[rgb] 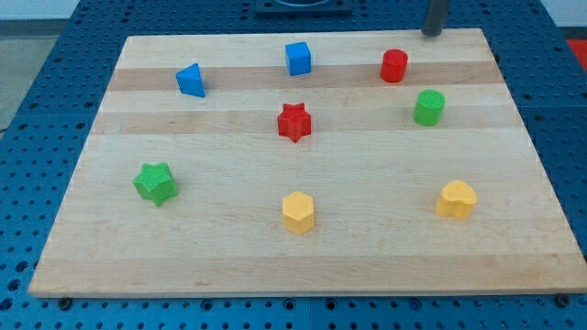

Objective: Move the red circle towards the center of the board

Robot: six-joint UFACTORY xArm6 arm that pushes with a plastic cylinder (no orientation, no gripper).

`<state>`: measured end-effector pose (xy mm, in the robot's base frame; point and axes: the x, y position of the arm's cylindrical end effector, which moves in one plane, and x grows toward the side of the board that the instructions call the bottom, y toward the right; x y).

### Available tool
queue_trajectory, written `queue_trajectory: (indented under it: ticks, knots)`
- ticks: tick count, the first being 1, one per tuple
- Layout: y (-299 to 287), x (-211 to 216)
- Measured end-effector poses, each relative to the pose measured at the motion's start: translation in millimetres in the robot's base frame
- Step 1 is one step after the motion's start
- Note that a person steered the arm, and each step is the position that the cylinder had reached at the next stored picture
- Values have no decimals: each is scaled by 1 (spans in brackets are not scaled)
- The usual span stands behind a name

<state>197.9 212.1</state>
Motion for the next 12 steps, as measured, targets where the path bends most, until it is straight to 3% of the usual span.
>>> queue_trajectory:
  ticks: [2,4,7,11,12]
  knots:
    - [0,52]
    - [-73,74]
    - [-79,99]
    - [-94,100]
    - [-99,122]
